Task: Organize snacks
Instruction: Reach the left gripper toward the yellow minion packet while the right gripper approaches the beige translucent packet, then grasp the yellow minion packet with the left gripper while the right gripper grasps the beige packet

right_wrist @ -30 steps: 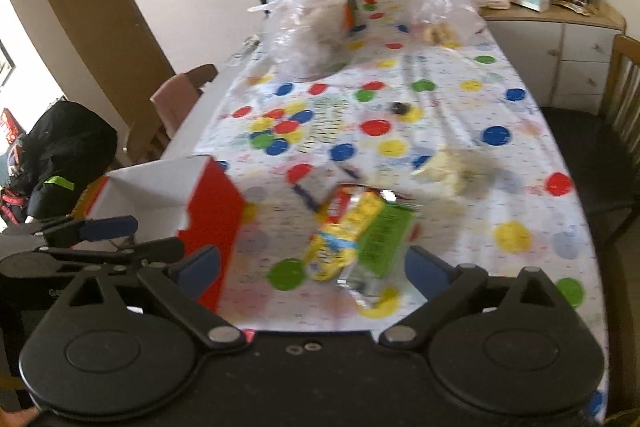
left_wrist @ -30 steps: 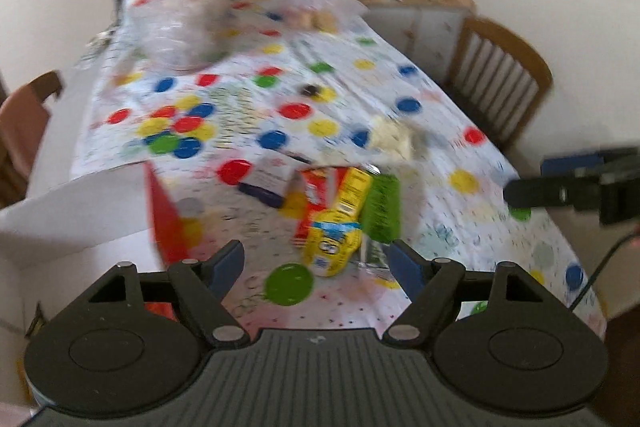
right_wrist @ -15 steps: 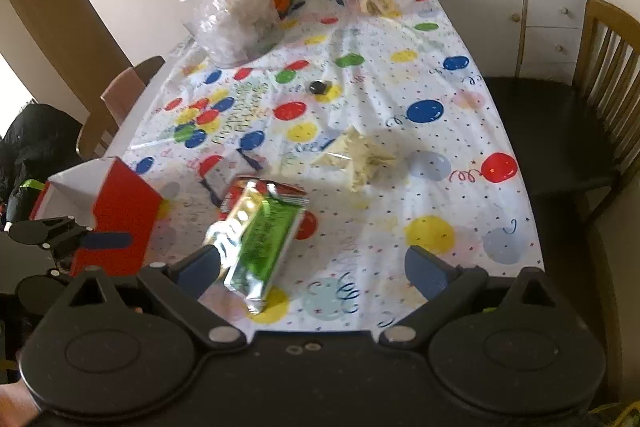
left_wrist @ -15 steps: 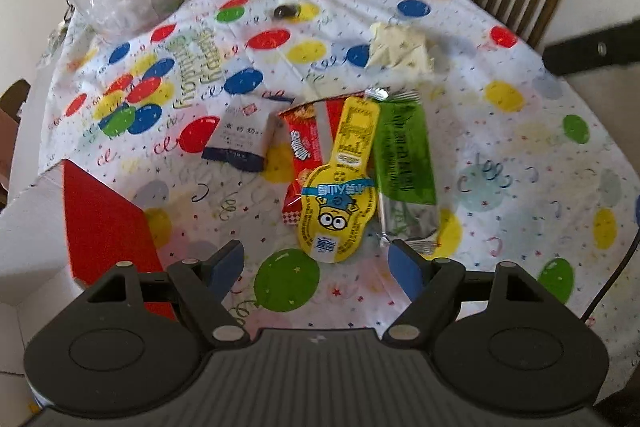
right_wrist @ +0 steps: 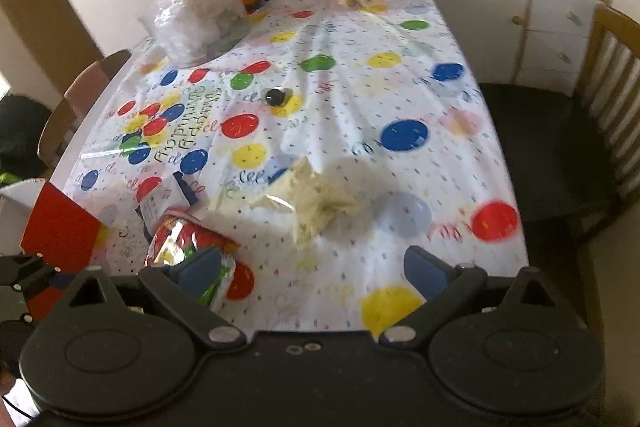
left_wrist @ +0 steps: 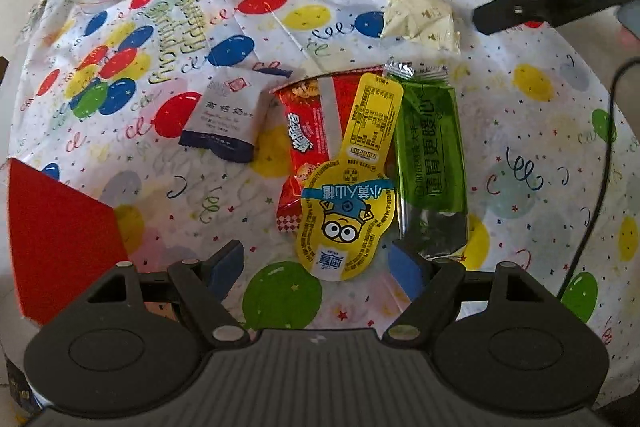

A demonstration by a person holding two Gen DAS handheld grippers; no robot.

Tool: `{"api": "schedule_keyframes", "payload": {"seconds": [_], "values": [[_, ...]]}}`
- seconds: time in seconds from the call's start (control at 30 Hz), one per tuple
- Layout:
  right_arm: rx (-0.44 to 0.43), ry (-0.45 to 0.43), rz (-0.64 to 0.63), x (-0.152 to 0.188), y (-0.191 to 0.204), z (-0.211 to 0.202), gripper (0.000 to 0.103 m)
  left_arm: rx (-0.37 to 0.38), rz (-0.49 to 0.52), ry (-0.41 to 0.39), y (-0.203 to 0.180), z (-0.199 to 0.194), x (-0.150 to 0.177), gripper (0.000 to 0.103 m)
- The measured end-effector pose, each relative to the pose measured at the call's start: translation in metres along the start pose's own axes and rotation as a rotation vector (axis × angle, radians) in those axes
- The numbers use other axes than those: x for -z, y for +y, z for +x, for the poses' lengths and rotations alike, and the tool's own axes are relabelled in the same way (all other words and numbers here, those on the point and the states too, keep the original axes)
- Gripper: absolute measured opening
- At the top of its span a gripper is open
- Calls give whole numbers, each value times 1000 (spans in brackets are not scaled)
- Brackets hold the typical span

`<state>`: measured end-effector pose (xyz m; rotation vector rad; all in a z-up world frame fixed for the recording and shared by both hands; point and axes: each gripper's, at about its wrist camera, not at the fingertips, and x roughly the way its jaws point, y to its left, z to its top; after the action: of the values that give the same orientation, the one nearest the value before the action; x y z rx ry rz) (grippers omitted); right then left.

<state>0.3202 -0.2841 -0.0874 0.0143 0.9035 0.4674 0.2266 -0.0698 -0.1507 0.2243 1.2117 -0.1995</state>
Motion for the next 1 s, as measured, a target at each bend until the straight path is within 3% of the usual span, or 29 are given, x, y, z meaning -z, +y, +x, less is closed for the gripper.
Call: {"api": "schedule_keyframes", "payload": {"seconds": [0.17,0.63,0.9,1.0], "values": [[50,37,-179,-14,8,29,95,15,27,14,-3,9,-2,79],[33,92,-319,-33,12,82,87,23,20,-12,-6,16,-3,78],[24,111,-351,-24,20,95,71,42,17,-22,-10,14,-4,61],[21,117,-349,-21,20,96,59,46,0,-23,-9,13,-3,56]]}}
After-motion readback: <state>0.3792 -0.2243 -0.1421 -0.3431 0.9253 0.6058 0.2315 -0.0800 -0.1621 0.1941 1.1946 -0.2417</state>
